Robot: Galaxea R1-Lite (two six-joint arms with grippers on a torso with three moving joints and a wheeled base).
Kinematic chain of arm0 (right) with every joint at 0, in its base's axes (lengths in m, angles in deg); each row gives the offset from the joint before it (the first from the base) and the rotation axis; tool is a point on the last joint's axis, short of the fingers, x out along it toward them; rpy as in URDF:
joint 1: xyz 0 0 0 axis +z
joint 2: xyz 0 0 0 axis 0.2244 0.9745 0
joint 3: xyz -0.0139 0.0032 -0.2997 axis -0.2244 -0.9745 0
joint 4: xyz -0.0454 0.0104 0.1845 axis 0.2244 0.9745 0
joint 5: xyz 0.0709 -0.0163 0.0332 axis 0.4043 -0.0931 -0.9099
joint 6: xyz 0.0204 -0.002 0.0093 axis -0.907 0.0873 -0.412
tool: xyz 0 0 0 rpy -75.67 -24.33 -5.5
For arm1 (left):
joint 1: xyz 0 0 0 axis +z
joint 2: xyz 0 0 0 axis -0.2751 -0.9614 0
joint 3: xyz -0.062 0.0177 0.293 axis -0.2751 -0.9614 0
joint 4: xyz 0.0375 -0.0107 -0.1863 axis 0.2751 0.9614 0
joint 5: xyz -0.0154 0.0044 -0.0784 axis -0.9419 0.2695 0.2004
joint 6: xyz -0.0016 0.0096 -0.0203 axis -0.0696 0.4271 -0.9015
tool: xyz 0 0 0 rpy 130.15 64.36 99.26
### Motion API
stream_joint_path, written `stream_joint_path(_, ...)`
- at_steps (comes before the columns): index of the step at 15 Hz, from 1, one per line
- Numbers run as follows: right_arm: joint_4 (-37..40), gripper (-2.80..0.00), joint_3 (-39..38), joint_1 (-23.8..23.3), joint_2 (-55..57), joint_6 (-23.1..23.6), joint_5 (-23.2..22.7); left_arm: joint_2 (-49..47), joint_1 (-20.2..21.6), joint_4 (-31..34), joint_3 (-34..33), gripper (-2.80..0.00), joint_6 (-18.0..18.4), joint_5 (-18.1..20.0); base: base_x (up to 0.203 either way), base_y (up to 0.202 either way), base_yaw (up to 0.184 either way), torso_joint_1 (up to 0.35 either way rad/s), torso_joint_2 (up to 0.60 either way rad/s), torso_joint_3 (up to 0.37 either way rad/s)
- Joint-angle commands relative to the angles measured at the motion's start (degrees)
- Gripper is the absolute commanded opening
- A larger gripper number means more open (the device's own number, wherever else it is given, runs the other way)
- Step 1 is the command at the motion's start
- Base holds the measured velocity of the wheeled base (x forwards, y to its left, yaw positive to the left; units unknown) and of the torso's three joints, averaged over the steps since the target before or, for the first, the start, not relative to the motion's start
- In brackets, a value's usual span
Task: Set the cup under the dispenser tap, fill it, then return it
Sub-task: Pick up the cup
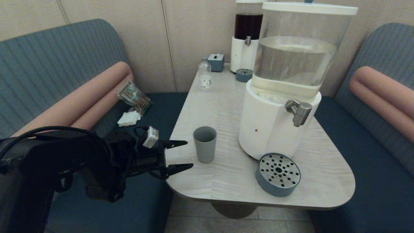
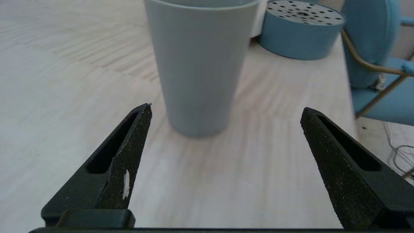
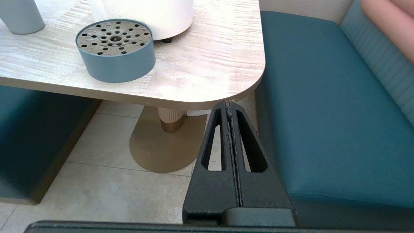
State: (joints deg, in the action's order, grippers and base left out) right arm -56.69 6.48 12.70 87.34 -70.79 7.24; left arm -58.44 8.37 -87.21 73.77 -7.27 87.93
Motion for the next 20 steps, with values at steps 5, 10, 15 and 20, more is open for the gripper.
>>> stream_joint_path(5,0.0,-2.80,0.0,0.0,0.0,0.1,0.0,-3.7,-2.5,-0.5,4.0,0.00,-0.6,-2.5,0.000,0.000,0.000,0.000,0.00,0.000)
stream_joint_path(10,0.0,-2.80,0.0,0.0,0.0,0.1,0.0,-5.5,-3.6,-0.5,7.6,0.00,-0.6,-6.8,0.000,0.000,0.000,0.000,0.00,0.000)
stream_joint_path(15,0.0,-2.80,0.0,0.0,0.0,0.1,0.0,-7.2,-4.0,-0.5,11.3,0.00,-0.8,-7.7,0.000,0.000,0.000,0.000,0.00,0.000)
stream_joint_path(20,0.1,-2.80,0.0,0.0,0.0,0.1,0.0,-9.1,-5.6,-0.5,15.1,0.00,-1.6,-9.7,0.000,0.000,0.000,0.000,0.00,0.000)
